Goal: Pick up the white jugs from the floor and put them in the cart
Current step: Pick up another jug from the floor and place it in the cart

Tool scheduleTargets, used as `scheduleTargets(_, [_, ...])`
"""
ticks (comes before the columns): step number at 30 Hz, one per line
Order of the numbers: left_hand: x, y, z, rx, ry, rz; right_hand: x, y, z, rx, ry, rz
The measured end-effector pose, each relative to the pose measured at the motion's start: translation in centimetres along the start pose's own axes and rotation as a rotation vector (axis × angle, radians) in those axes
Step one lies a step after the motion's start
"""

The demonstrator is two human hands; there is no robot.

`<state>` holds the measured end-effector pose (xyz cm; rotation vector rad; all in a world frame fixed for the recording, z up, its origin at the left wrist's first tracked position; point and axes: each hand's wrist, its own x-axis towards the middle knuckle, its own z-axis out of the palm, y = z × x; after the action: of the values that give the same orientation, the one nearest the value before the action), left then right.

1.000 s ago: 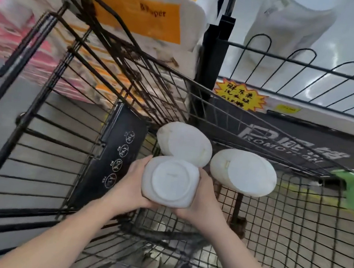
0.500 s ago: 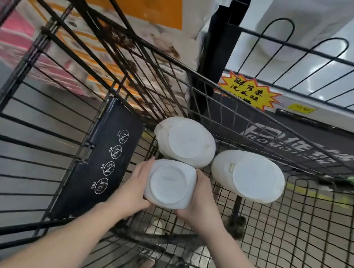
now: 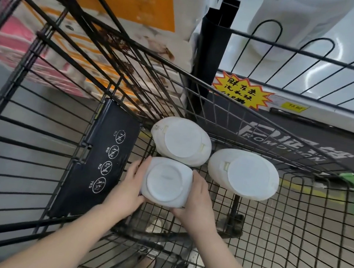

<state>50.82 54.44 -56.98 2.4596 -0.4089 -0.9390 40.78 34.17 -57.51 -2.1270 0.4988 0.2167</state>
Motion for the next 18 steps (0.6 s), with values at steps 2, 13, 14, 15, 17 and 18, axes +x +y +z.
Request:
scheduleTargets(2, [-0.4, 0.3, 0.0, -0.033, 0.003, 0.016, -0.6, -0.2, -0.5, 0.008, -0.006, 0.011])
scheduleTargets(13, [-3.7, 8.2, -4.7, -0.121, 0.128, 0.246, -3.5, -4.9, -9.3, 0.248, 0.094, 0.027])
scheduleTargets(14, [-3.8, 10.2, -5.7, -0.138, 0.152, 0.289, -4.0, -5.9, -10.9, 0.273, 0.126, 0.012])
scheduleTargets(15, [-4.0, 12.2, -6.7, -0.146, 0.179, 0.333, -4.5, -6.8, -12.4, 0.277, 0.161, -0.015])
scheduleTargets(17, [-4.7, 16.2, -8.6, -0.164, 0.241, 0.426, -5.8, -8.2, -15.6, 0.270, 0.231, -0.062])
scheduleTargets(18, [-5.4, 18.5, -9.5, -0.188, 0.253, 0.467, -6.9, -9.0, -17.4, 0.281, 0.272, -0.074])
